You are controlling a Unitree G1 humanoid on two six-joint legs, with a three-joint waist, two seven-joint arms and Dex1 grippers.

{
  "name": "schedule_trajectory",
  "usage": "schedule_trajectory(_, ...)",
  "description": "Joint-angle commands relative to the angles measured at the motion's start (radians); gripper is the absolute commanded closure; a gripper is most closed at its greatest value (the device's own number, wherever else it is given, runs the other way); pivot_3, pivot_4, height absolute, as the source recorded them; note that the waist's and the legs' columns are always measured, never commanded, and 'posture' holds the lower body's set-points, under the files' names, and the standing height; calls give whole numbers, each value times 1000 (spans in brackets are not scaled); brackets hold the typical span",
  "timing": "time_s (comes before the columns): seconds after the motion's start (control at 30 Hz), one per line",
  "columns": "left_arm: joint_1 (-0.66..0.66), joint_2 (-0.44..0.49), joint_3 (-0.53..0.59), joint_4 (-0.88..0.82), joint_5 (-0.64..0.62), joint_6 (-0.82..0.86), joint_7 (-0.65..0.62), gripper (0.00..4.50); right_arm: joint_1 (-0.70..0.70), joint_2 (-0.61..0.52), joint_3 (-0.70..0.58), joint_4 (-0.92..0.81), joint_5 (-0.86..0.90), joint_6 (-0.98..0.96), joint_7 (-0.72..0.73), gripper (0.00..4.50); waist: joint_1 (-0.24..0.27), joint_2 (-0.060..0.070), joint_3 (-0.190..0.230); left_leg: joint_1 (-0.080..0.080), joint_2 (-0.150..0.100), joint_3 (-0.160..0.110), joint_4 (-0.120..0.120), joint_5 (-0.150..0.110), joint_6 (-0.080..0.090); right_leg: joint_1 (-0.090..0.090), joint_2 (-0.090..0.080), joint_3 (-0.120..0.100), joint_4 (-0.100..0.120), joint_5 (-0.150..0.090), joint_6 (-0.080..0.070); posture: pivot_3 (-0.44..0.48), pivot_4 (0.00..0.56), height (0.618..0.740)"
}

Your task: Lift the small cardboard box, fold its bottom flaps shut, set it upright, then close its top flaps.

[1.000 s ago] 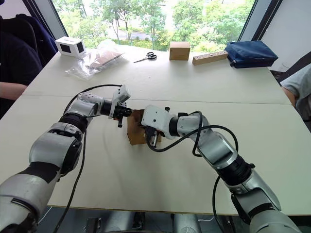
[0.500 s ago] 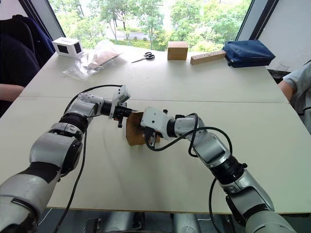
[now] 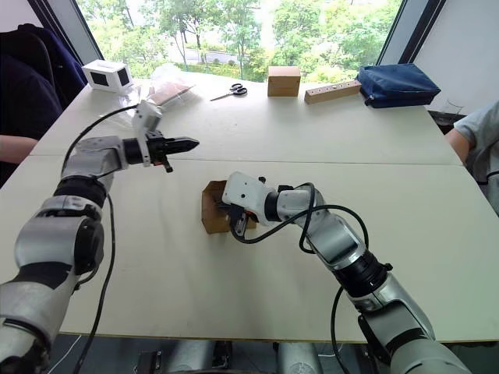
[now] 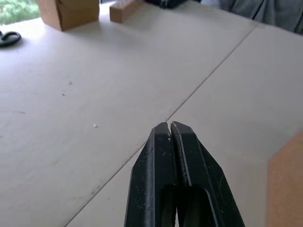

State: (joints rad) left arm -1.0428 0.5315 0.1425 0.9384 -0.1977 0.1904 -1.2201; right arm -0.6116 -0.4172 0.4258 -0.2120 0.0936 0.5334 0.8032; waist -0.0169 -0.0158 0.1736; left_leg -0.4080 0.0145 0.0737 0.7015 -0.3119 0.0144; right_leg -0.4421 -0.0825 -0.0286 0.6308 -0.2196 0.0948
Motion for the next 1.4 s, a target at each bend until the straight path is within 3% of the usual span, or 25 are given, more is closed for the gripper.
schedule_trajectory(0.03,170,28,54,-436,-172,278,4,4452,3,12,-25,-23,9,-7,-4,4500,0,0,0,0,0,0,0,0,0,0,0,0,0,0,0,0,150,740)
schedule_trajectory(0.17,440,78,63,-895,-277,513,92,4452,12,16,-29,-19,7,-12,-4,4500,-2,0,0,0,0,0,0,0,-1,0,-1,1,0,0,0,0,150,740)
schedule_trajectory(0.3,550,110,85,-1121,-367,651,168,4452,14,17,-34,-19,9,-10,0,4500,9,0,0,1,0,-2,0,0,0,1,-1,0,0,0,0,0,150,740)
schedule_trajectory(0.5,634,98,46,-1285,-437,716,250,4452,26,0,-55,-42,25,10,11,4500,4,0,-1,2,-1,-2,0,0,0,1,-1,0,0,0,0,0,150,740)
schedule_trajectory(0.97,732,108,-98,-1287,-391,619,289,4452,29,-5,-82,-72,40,39,12,4500,4,0,-1,2,-1,-2,-1,0,0,1,0,0,-1,0,-1,0,150,740)
schedule_trajectory(1.13,726,102,-115,-1254,-382,587,297,4452,-27,66,-253,-100,240,126,13,4500,6,0,-1,2,-1,-2,-1,-1,1,1,0,0,-1,0,-1,0,150,740)
schedule_trajectory(1.27,730,101,-133,-1245,-372,566,298,4452,-100,71,-315,-26,274,124,8,4500,5,0,-1,2,0,-2,-1,-1,1,1,0,0,-1,0,-1,0,150,740)
schedule_trajectory(1.4,729,99,-137,-1233,-370,554,304,4452,-153,68,-258,74,192,65,-19,4500,5,0,-1,2,0,-2,-1,-1,2,2,0,0,-1,0,-1,0,150,740)
